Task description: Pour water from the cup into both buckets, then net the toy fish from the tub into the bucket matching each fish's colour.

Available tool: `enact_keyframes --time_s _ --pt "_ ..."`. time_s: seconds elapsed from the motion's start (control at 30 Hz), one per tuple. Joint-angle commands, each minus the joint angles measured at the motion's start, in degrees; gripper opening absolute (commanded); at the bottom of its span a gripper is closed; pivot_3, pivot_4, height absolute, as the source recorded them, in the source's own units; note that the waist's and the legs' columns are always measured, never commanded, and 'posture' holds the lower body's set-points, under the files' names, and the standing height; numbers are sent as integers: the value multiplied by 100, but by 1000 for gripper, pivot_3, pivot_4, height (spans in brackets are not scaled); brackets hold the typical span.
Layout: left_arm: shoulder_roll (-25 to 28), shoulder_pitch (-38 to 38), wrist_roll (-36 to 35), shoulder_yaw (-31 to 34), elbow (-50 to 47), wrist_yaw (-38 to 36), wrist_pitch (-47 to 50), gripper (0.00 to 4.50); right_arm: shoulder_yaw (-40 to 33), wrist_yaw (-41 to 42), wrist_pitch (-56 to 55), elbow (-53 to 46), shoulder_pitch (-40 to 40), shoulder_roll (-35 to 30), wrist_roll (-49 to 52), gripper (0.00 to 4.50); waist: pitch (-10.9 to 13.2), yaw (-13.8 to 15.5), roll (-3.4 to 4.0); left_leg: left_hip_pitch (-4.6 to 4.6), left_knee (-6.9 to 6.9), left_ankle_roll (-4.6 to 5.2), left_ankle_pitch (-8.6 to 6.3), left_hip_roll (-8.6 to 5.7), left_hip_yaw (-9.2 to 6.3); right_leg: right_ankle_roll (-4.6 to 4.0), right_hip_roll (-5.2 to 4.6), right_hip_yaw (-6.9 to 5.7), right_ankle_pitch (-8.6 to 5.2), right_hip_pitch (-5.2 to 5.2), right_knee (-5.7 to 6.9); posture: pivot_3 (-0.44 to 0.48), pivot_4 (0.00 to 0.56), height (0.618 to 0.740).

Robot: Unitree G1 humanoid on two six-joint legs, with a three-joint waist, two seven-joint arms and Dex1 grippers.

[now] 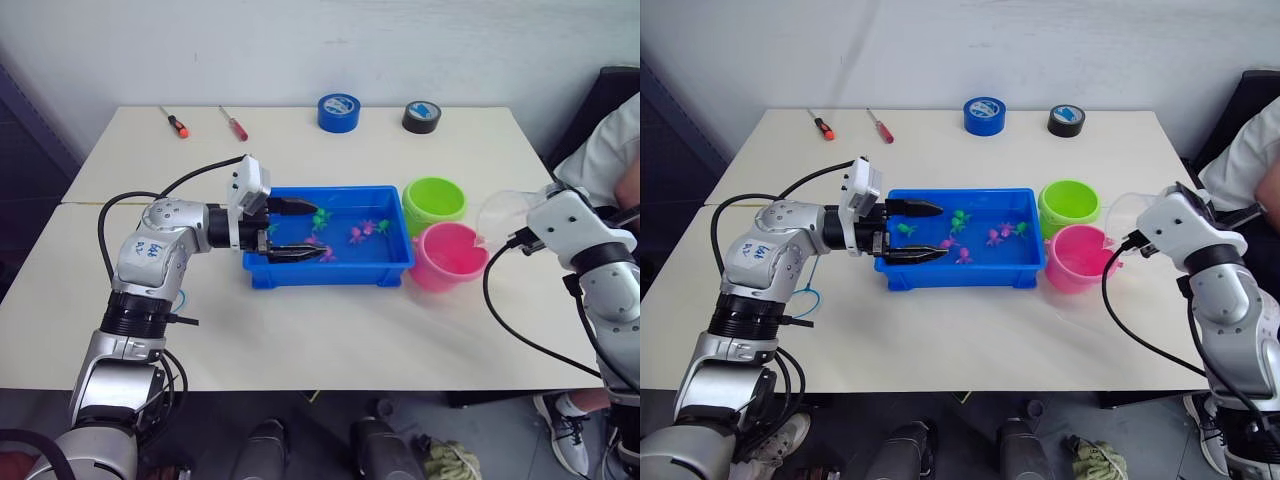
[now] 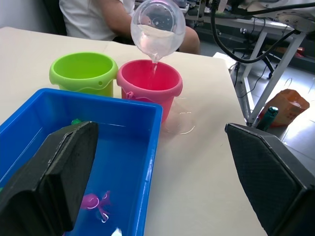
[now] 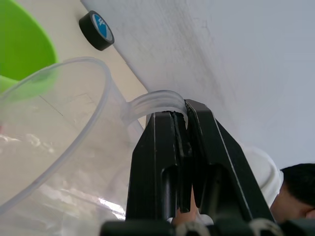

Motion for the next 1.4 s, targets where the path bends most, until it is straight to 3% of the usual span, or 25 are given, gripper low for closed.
enact_keyframes --time_s 0.03,0.37,0.63,0.93,1.4 --pt "44 5 -54 35 -218 20 5 4500 -142 -42 -218 -77 -134 -119 -171 50 0 1 0 0 0 0 0 0 0 0 0 0 0 0 0 0 150 734" --pt "54 9 -46 37 -219 34 8 4500 -222 34 -129 -73 -189 88 -42 50 0 -5 0 0 1 -1 1 0 0 0 1 0 0 0 1 0 150 734" --pt "67 1 -37 57 -150 40 9 4500 -500 217 750 -120 -421 777 780 50 0 -5 0 1 2 -2 1 1 -1 0 1 0 0 1 4 0 150 734" --pt "103 31 -69 118 -166 78 69 4500 -639 91 958 28 -727 770 933 50 0 -8 0 1 3 -2 2 1 0 0 1 0 0 0 6 0 150 734" --pt "225 -229 -7 292 333 186 -125 4500 -331 -188 594 1424 -2196 838 1006 50 0 -17 0 2 0 2 5 0 2 1 -4 -1 1 -5 8 0 150 734"
